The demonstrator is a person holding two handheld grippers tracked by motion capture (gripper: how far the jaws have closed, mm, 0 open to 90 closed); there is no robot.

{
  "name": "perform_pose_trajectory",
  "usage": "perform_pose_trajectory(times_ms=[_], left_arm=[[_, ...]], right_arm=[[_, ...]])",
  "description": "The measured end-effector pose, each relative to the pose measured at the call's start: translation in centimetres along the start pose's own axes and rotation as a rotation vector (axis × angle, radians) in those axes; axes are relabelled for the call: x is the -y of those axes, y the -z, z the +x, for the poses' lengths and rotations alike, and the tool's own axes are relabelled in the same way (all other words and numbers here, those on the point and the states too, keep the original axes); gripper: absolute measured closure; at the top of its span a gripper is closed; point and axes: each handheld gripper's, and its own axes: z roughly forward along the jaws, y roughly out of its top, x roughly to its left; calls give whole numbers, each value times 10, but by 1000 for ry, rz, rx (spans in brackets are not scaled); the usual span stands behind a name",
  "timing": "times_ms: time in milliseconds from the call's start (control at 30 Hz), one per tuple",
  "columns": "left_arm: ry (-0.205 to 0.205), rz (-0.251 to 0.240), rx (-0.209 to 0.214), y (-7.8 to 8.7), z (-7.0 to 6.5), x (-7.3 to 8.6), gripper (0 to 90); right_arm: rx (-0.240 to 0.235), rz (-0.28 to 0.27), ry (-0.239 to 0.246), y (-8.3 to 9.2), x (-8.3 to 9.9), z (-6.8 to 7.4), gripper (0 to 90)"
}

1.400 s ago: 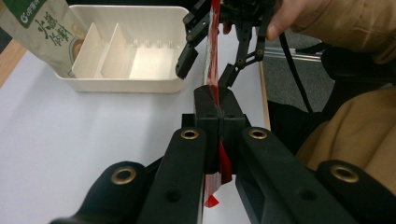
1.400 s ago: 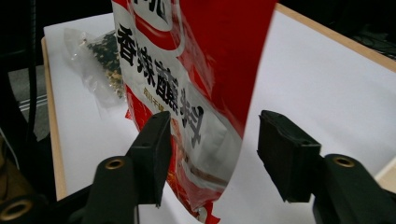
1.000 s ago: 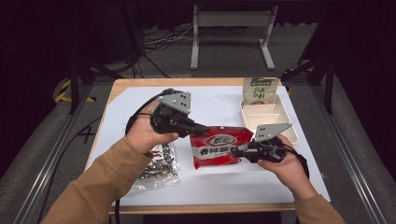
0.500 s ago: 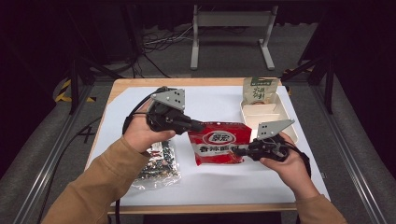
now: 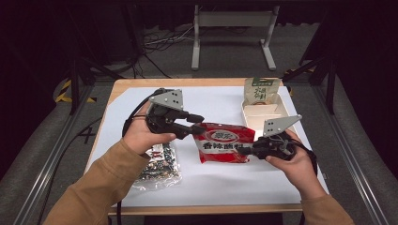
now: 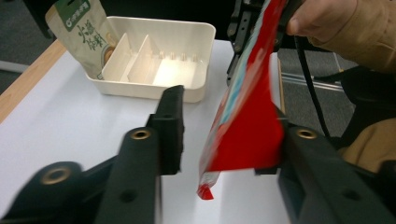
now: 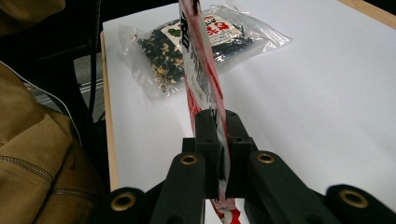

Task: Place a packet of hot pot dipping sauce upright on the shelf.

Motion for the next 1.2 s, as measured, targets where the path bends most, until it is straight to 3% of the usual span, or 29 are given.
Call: perform_pose_trajectory(times_ms=[100, 267, 867, 967, 1200], left_arm=[[11, -25, -14, 2, 2, 6, 478], [29, -19, -35, 2, 5, 18, 440], [102, -49, -105, 8, 6, 54, 415], [102, -31, -138, 7, 7, 60, 399], [132, -33, -161, 6, 12, 76, 370]], right_arm=[[2, 4, 8, 4, -3, 0, 877], [8, 7, 19, 10, -8, -1, 877], [64, 4, 49, 44, -30, -15, 877], [73, 2, 48, 48, -32, -17, 877], [89, -1, 51, 54, -35, -22, 877]])
